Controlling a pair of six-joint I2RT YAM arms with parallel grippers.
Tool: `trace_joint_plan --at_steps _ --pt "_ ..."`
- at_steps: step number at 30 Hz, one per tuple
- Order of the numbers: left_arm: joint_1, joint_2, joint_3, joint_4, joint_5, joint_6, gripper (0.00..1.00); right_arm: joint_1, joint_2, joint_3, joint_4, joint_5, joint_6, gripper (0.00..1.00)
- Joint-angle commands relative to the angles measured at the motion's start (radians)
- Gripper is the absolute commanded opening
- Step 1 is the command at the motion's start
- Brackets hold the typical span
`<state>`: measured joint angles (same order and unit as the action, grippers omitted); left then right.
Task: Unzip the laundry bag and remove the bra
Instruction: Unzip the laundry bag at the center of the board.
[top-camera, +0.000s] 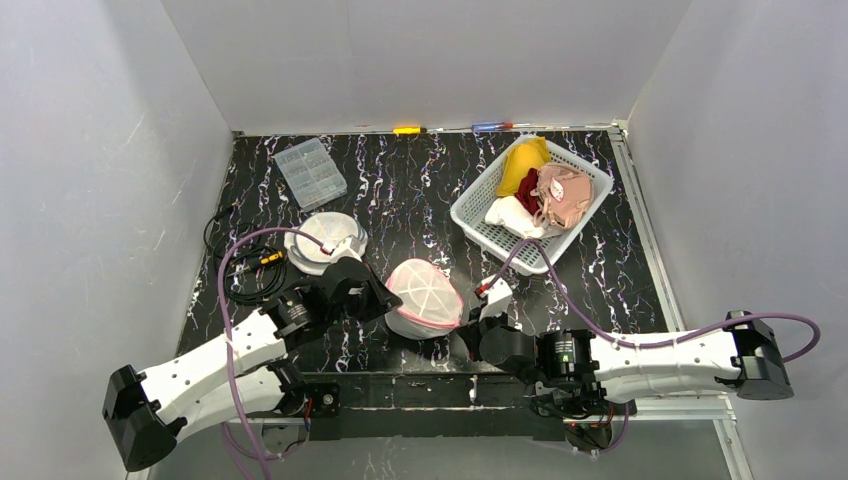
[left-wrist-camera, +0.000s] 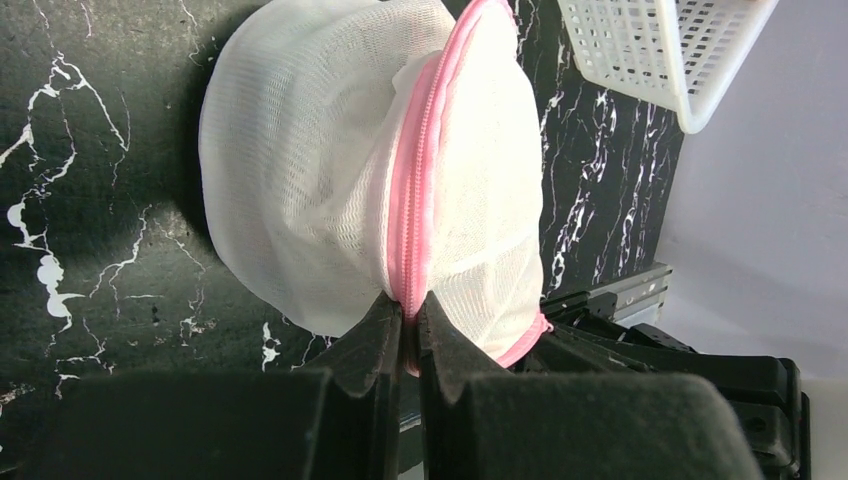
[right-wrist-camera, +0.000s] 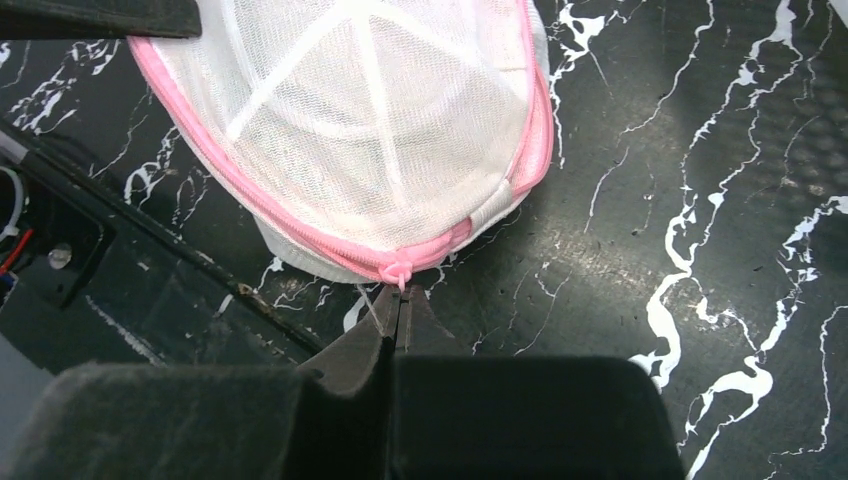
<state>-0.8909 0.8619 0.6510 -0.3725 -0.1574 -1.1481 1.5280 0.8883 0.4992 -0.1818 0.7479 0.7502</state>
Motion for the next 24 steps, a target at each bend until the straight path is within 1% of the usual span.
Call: trace_joint_plan --at_steps 1,10,15,18,20,21,22,24 --pt "0.036 0.019 -0.019 -0.011 0.015 0.062 0.00 0.006 0.022 0.000 -0.025 0.106 0.015 0.01" --pt "0.099 0.030 -0.019 0.014 0.074 0.101 0.00 -0.022 0.058 0.005 -0.055 0.117 0.028 0.01" --pt "0.106 0.020 -0.023 0.027 0.096 0.108 0.00 -0.029 0.070 0.011 -0.046 0.090 0.019 0.01" --pt "0.106 0.006 -0.043 0.065 0.122 0.098 0.00 -0.030 0.064 0.033 -0.047 0.075 0.011 0.01" --pt "0.106 -0.006 -0.062 0.095 0.131 0.084 0.00 -0.030 0.056 0.055 -0.053 0.059 0.012 0.09" --pt "0.106 -0.012 -0.072 0.107 0.135 0.078 0.00 -0.030 0.052 0.066 -0.056 0.050 0.015 0.15" --pt "0.106 -0.018 -0.083 0.120 0.138 0.068 0.00 -0.030 0.045 0.081 -0.059 0.045 0.023 0.21" --pt "0.106 -0.025 -0.098 0.145 0.147 0.057 0.00 -0.030 0.035 0.098 -0.061 0.031 0.045 0.36"
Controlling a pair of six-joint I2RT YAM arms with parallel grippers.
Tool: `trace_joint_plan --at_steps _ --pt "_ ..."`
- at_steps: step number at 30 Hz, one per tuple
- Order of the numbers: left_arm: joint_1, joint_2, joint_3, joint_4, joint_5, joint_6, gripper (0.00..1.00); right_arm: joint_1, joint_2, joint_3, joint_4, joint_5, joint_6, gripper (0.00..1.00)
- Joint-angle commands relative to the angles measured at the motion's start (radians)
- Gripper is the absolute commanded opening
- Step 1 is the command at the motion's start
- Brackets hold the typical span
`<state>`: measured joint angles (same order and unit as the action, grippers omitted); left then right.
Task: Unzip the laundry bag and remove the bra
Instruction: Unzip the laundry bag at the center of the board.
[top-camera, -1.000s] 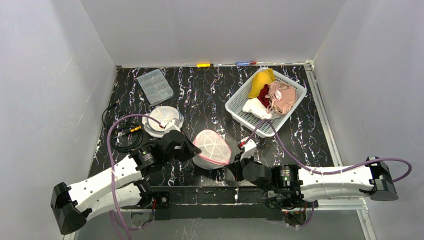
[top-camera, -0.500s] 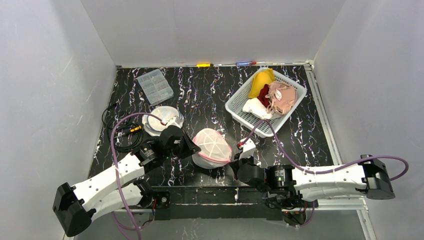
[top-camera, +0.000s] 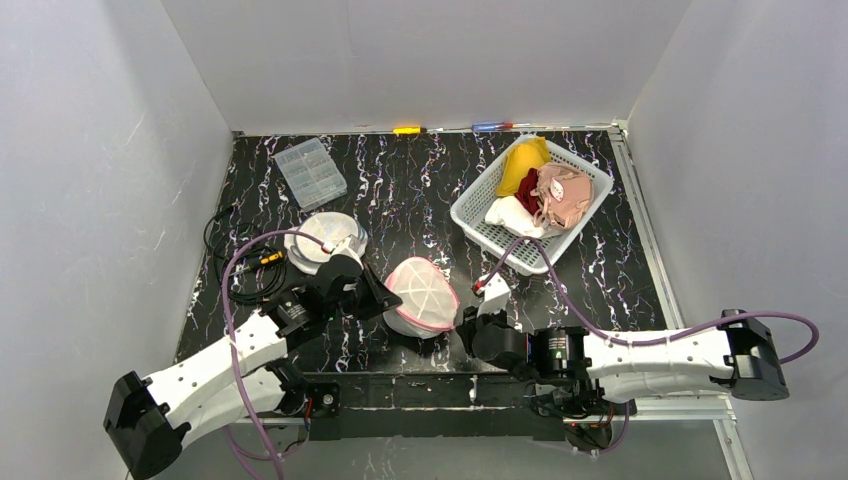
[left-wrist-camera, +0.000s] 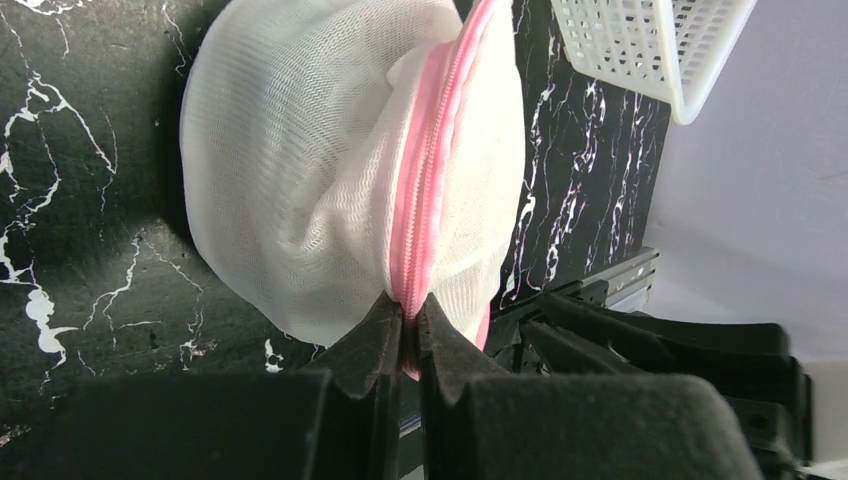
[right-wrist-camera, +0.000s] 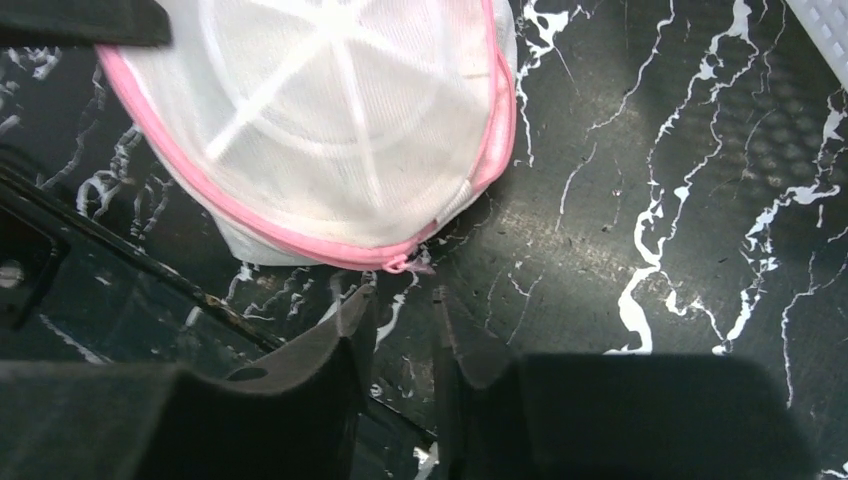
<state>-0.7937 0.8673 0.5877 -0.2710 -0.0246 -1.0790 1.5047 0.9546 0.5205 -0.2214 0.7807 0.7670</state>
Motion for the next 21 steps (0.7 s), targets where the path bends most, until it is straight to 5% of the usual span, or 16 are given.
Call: trace_joint_plan --at_steps 1,5,11,16,21 --pt "0.008 -0.032 -0.041 0.053 0.018 -0.018 0.00 -0.006 -0.037 0.083 -0.021 -0.005 0.043 0.43" --pt "0.008 -0.046 -0.059 0.081 0.017 -0.030 0.00 -0.006 -0.052 0.096 -0.003 -0.023 0.116 0.64" --pt "0.008 -0.065 -0.072 0.105 0.015 -0.040 0.01 -0.008 -0.044 0.062 0.046 -0.010 0.203 0.74" --pt "0.008 -0.096 -0.016 -0.047 0.004 0.020 0.43 -0.009 -0.034 0.083 0.032 0.016 0.163 0.76" --pt "0.008 -0.153 0.075 -0.255 -0.083 0.115 0.60 -0.010 -0.012 0.135 0.021 0.012 0.067 0.76"
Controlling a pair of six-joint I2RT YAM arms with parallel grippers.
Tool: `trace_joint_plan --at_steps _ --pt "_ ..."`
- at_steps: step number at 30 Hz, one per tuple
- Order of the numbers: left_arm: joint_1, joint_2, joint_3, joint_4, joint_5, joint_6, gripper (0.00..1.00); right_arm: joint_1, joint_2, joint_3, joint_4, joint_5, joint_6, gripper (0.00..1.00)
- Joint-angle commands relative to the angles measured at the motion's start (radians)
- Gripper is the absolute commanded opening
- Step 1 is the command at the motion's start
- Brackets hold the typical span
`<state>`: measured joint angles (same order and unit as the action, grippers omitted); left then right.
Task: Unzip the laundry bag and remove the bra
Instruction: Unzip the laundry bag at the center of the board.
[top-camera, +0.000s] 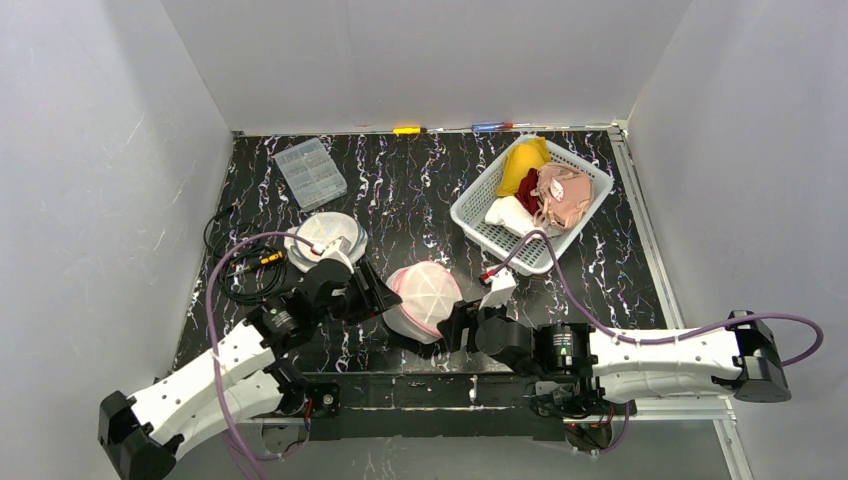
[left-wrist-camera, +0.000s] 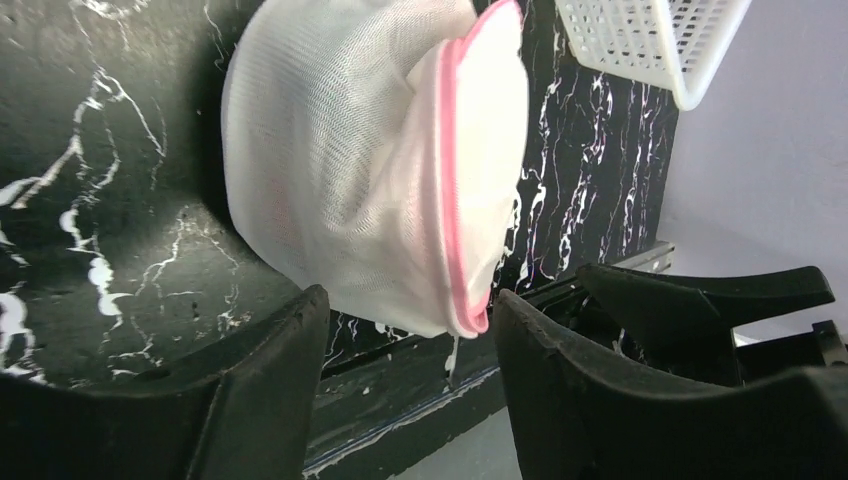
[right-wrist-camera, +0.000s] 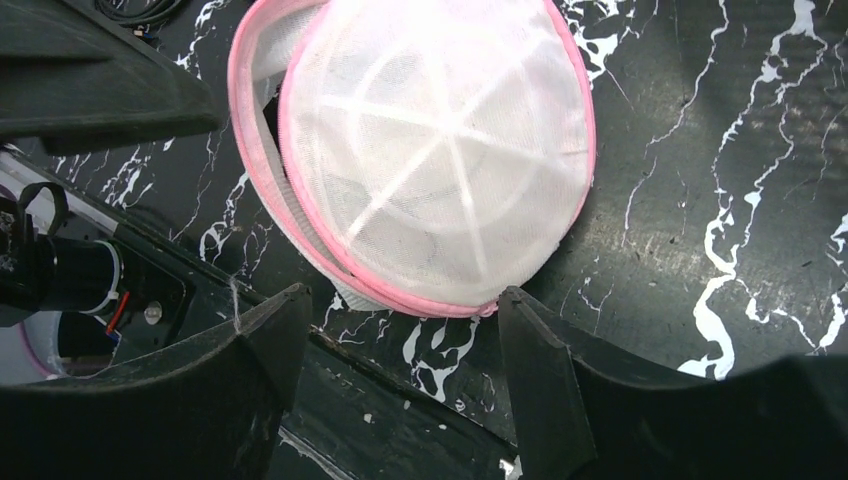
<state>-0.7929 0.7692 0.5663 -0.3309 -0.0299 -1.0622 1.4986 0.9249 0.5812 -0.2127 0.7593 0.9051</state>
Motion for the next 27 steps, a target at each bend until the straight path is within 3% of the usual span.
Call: trace_joint_plan --at_steps 1,7,11,18,24,27 --pt "0.007 -0.065 0.115 -0.230 -0.097 0.115 0.60 -0.004 0.031 0.092 0.012 0.030 -0.095 0.76" --pt "0.010 -0.054 0.190 -0.290 -0.207 0.198 0.61 -0.003 0.168 0.234 -0.027 0.046 -0.249 0.76" --pt "0.010 0.089 0.284 -0.259 -0.221 0.309 0.62 -0.004 0.208 0.271 -0.034 0.076 -0.275 0.75" --pt "0.014 0.421 0.531 -0.380 -0.180 0.531 0.62 -0.003 0.156 0.229 -0.037 0.077 -0.250 0.75" --pt "0.025 0.536 0.572 -0.406 -0.108 0.617 0.61 -0.004 0.071 0.184 -0.047 0.053 -0.241 0.75" --pt "0.028 0.569 0.562 -0.403 -0.095 0.628 0.55 -0.004 0.053 0.173 -0.053 0.043 -0.234 0.75"
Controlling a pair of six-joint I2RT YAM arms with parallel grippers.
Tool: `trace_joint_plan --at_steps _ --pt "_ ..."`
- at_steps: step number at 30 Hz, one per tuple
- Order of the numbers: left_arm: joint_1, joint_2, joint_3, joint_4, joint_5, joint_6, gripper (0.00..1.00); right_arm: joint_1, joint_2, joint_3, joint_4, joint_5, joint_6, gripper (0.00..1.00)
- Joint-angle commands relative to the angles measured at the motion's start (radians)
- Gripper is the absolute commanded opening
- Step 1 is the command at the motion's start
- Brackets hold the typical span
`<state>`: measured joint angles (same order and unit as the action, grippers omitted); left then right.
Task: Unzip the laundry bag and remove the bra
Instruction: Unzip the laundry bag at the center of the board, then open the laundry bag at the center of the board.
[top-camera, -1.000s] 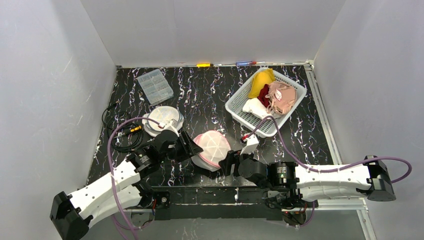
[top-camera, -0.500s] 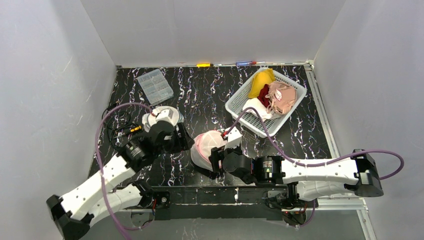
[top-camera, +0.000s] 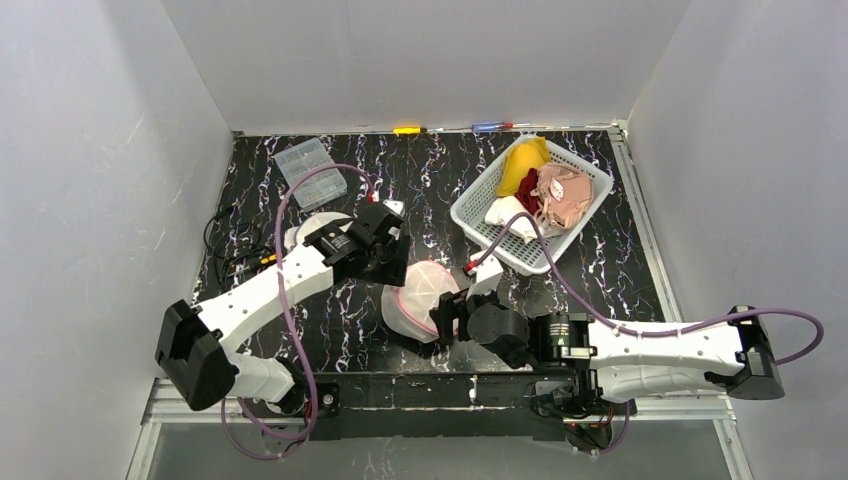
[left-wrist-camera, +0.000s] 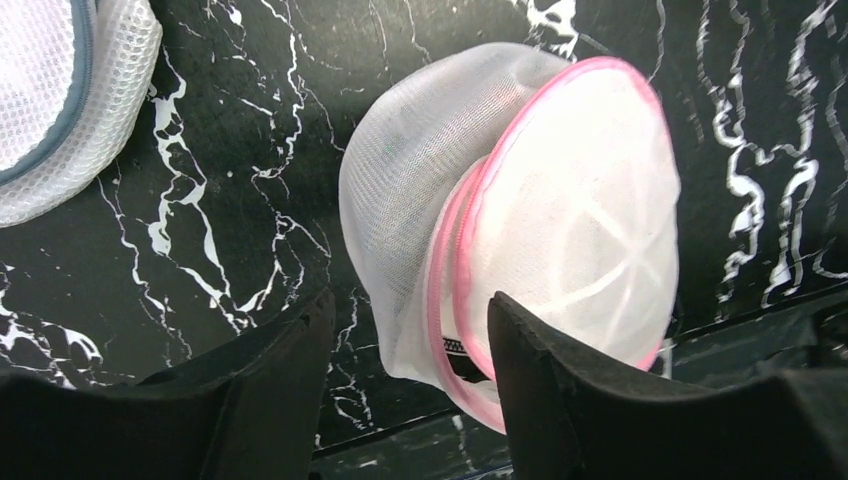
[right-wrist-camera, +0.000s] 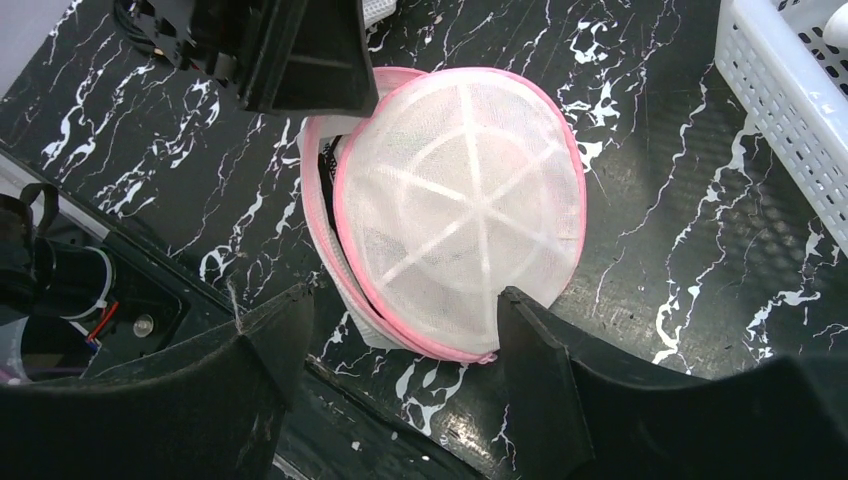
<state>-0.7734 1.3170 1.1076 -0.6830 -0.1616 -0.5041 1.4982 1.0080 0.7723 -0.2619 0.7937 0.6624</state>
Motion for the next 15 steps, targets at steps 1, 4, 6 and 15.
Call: trace_joint_plan --at_steps 1,4,6,15 --pt "0.011 0.028 0.016 -0.052 0.031 0.070 0.49 -0.003 -0.033 -0.021 -0.004 0.011 0.011 0.75" --pt "0.014 0.029 -0.012 -0.038 0.011 0.058 0.24 -0.004 -0.033 -0.028 0.006 0.020 0.019 0.75" --pt "0.014 0.011 -0.033 -0.025 -0.003 0.044 0.08 -0.004 -0.017 -0.026 0.025 0.023 0.026 0.75" --pt "0.015 -0.274 -0.233 0.148 -0.007 -0.097 0.00 -0.119 0.160 0.075 0.128 -0.105 0.084 0.76"
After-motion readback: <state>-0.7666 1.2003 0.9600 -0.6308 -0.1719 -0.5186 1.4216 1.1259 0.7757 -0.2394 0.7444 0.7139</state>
